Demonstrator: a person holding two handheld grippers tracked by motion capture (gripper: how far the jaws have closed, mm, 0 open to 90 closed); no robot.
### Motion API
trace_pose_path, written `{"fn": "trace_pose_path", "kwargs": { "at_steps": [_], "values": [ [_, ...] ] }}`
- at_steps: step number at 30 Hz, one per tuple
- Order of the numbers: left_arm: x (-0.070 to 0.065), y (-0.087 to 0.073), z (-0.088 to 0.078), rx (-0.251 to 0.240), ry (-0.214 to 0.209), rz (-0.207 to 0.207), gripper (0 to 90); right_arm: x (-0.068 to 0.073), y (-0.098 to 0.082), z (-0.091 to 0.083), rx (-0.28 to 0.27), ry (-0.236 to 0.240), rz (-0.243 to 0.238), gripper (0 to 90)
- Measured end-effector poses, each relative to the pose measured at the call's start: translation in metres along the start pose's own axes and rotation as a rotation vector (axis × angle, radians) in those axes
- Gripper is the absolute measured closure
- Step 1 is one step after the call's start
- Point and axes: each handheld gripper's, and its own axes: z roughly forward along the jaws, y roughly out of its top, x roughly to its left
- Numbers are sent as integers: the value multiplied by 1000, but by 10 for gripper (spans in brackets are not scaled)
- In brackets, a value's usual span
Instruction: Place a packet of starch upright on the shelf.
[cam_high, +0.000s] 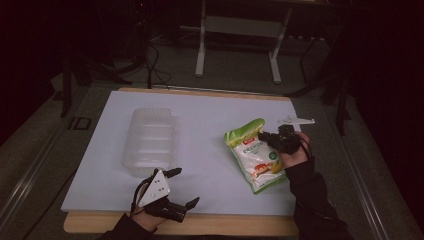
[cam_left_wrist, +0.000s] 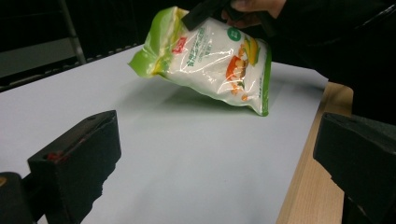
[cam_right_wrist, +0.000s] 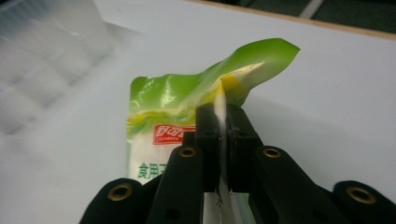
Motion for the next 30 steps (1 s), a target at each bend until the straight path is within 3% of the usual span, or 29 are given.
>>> {"fn": "trace_pose_path", "kwargs": {
  "at_steps": [4,7,12,18,23,25,30],
  "values": [
    [0,0,0,0,5,-2,11,8,4,-10,-15,39,-1,860],
    [-1,4,-3,-29,24,10,11,15,8,-25,-56,72,9,861],
    [-1,10,-6,-36,14,1,11,18,15,-50,-138,127,33,861],
    [0,30,-10,-71,6,-23,12,21,23,-71,-206,148,51,862],
    [1,41,-11,-96,10,-8,19,31,27,-82,-221,135,15,861],
    [5,53,-7,-94,1,8,38,39,28,-86,-222,142,0,861],
    [13,69,12,-58,-29,-36,39,47,28,-92,-245,187,8,861]
  ]
}}
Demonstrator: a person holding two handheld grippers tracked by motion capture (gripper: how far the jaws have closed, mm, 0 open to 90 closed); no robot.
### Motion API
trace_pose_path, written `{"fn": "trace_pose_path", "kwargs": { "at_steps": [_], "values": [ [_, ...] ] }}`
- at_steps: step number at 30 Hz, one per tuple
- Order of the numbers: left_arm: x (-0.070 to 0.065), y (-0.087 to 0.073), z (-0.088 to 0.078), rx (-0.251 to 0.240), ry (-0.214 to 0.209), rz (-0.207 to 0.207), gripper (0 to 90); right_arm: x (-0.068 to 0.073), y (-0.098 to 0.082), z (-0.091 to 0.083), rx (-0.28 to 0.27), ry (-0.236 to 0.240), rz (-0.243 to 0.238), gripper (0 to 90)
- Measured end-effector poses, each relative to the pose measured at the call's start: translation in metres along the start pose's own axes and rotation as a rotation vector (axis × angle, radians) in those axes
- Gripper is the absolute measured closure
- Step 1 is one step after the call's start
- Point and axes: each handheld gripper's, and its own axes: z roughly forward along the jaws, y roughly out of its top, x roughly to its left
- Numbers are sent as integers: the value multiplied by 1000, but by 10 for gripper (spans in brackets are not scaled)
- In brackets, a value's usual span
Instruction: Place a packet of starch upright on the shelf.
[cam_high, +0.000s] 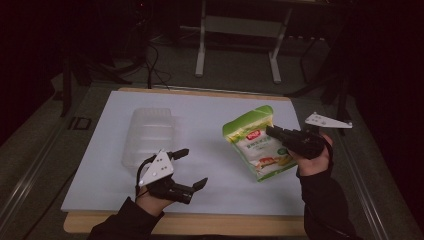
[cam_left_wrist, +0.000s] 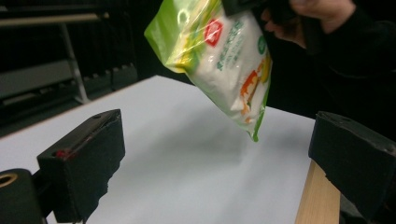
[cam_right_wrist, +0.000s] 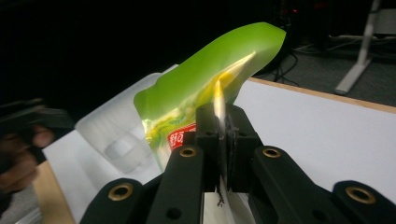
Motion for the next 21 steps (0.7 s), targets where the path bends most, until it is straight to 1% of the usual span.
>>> {"fn": "trace_pose_path", "kwargs": {
  "at_steps": [1,2,3,5,6,7,8,9,10,11,12,13,16,17,18,20,21],
  "values": [
    [2,2,5,6,-7,-10,39,2,0,0,-4,7,0,861],
    [3,4,11,27,-7,-17,39,5,1,0,-8,16,-5,862],
    [5,6,18,49,5,-24,39,8,2,-1,-7,22,-9,861],
    [8,9,30,78,-11,-46,39,13,3,0,-10,37,-16,861],
    [10,10,36,85,-13,-60,45,16,4,0,-11,40,-22,862],
    [11,11,41,86,-31,-72,54,18,4,0,-14,47,-27,861],
    [12,12,46,88,-40,-81,64,20,5,1,-11,55,-30,861],
    [12,12,50,88,-36,-82,66,22,5,1,-14,58,-36,862],
    [13,13,54,91,-47,-82,66,23,5,2,-16,66,-37,861],
    [13,13,54,91,-47,-82,70,23,5,2,-16,66,-37,861],
    [14,14,61,97,-47,-82,70,25,5,2,-15,74,-38,861],
    [15,14,64,92,-62,-95,72,28,5,3,-14,75,-50,862],
    [17,16,74,102,-76,-121,74,30,4,5,-10,87,-53,861],
    [18,16,76,105,-76,-126,96,31,4,5,-7,91,-52,861],
    [18,16,78,106,-78,-129,137,31,4,6,-6,93,-55,861],
    [19,17,83,109,-94,-135,154,31,3,7,-7,107,-45,861],
    [19,17,85,101,-120,-132,202,31,3,7,-6,109,-44,861]
  ]
}}
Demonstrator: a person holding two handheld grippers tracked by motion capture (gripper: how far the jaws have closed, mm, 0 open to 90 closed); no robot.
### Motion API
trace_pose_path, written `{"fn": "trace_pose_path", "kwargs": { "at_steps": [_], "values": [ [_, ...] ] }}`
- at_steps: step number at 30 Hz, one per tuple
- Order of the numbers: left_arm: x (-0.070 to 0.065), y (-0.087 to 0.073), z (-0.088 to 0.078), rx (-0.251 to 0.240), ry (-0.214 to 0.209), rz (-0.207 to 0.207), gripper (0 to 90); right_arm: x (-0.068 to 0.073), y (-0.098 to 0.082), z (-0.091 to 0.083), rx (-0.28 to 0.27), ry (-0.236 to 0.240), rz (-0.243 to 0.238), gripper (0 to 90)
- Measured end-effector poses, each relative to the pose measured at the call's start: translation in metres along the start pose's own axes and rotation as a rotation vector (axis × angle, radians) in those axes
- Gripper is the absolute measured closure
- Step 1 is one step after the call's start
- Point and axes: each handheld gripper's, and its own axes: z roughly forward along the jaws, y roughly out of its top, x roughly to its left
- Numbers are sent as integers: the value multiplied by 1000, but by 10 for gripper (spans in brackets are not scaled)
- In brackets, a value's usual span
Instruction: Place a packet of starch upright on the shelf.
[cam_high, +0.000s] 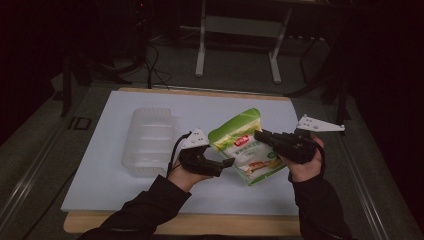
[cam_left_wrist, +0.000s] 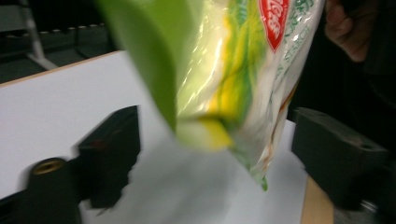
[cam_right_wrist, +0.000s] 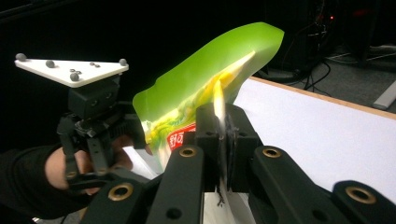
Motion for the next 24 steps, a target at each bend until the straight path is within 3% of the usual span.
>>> {"fn": "trace_pose_path", "kwargs": {
  "at_steps": [2,3,6,13,16,21,24],
  "values": [
    [-1,1,4,-9,-16,13,239,0,-1,1,-1,6,0,861],
    [-1,1,5,-14,-39,20,358,1,-1,2,4,8,-1,861],
    [-2,3,10,-17,-56,25,482,2,-2,4,10,15,-7,861],
    [0,9,14,-13,-83,-21,667,1,-1,0,-1,15,-3,861],
    [-2,12,13,-8,-67,12,742,2,-2,-1,-4,11,-9,861],
    [-6,19,10,27,-33,56,765,1,-5,-3,-11,-9,-54,861],
    [-7,24,7,44,-34,79,770,0,-6,-5,-11,-2,-54,861]
  ]
}}
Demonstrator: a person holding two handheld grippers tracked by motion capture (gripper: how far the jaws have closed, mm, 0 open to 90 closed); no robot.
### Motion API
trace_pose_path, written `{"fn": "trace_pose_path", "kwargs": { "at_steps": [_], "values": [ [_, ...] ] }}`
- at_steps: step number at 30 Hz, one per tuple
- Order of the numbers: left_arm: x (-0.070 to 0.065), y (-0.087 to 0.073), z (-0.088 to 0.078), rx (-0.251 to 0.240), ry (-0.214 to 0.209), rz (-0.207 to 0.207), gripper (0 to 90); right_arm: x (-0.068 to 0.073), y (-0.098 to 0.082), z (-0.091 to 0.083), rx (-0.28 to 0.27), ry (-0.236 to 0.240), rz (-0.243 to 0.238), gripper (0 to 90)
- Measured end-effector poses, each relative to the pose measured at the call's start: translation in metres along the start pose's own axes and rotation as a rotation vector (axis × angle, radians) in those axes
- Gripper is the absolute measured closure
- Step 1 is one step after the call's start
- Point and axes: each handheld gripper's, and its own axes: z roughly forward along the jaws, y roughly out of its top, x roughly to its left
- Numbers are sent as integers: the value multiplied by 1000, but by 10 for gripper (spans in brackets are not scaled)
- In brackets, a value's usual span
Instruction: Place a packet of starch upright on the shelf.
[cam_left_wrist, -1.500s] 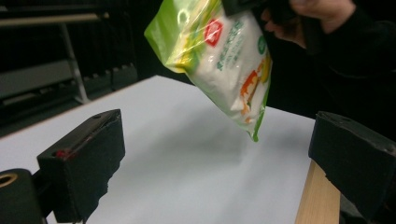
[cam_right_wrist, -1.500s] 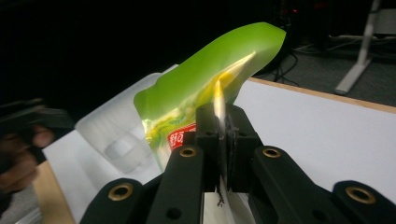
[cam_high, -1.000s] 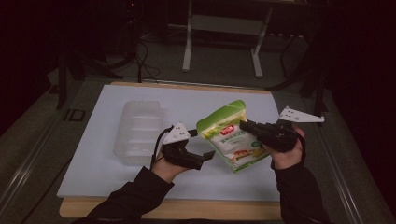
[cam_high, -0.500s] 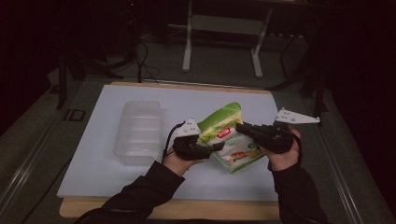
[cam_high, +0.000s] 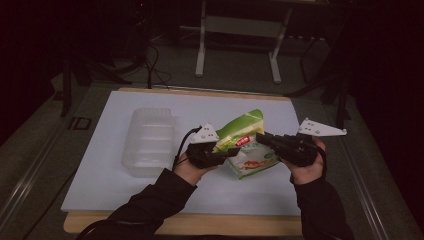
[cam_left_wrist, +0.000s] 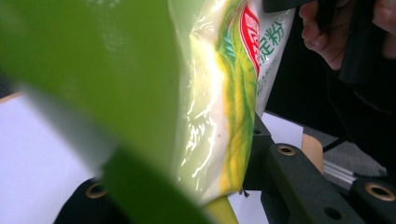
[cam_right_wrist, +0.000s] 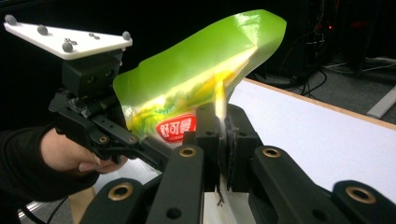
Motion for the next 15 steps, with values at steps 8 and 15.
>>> {"fn": "trace_pose_path", "kwargs": {
  "at_steps": [8,15],
  "values": [
    [0,20,-8,24,23,63,772,2,6,-4,-33,-9,-38,859],
    [4,34,-18,11,61,89,773,0,9,-11,-88,-26,-46,680]
  ]
}}
